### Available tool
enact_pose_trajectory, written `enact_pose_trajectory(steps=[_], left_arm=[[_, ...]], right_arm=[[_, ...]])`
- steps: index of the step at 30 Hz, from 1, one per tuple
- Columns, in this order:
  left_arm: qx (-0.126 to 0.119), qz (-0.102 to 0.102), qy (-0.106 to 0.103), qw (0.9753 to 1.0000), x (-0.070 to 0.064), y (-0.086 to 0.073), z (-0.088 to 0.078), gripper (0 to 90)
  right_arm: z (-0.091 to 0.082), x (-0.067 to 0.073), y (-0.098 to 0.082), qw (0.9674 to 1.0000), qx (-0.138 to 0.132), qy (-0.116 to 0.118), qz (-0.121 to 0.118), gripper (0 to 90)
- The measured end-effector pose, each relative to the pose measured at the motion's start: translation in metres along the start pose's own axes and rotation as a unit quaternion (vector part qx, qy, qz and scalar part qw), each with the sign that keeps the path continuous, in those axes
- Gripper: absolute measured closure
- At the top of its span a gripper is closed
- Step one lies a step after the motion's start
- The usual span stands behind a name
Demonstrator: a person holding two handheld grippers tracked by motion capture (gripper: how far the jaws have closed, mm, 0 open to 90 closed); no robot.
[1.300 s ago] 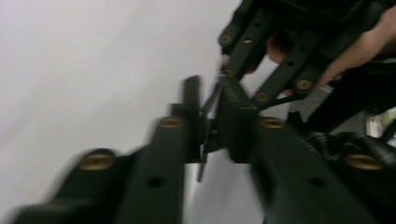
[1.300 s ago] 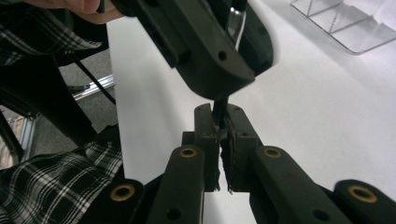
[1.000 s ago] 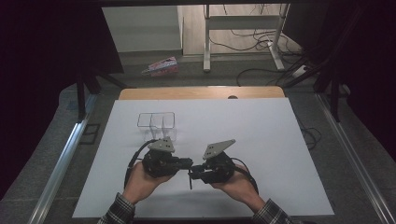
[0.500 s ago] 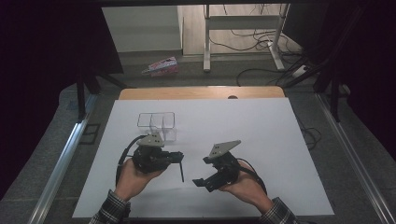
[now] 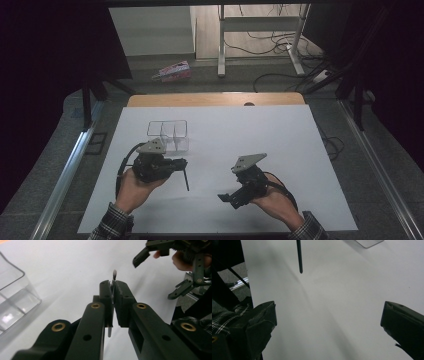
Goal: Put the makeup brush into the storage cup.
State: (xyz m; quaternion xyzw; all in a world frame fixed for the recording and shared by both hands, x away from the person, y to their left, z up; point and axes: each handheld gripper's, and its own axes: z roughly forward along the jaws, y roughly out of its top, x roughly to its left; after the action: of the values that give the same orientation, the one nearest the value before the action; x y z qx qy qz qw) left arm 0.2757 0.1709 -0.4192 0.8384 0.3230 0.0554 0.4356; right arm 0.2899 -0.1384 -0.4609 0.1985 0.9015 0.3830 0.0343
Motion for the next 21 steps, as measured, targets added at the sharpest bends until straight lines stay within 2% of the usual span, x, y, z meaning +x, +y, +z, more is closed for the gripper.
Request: enact_pose_trajectory(steps=[6, 21], left_arm=[[-0.003, -0.016, 0.011, 0.9998, 0.006, -0.004, -0.004, 85.6], [-0.005, -0.03, 0.033, 0.999, 0.02, -0.008, -0.018, 85.6]], right_arm=[[-0.006, -0.004, -0.006, 0.9998, -0.003, -0.017, 0.008, 0.5], [-0.018, -0.006, -0.02, 0.998, 0.002, -0.06, 0.018, 0.0]])
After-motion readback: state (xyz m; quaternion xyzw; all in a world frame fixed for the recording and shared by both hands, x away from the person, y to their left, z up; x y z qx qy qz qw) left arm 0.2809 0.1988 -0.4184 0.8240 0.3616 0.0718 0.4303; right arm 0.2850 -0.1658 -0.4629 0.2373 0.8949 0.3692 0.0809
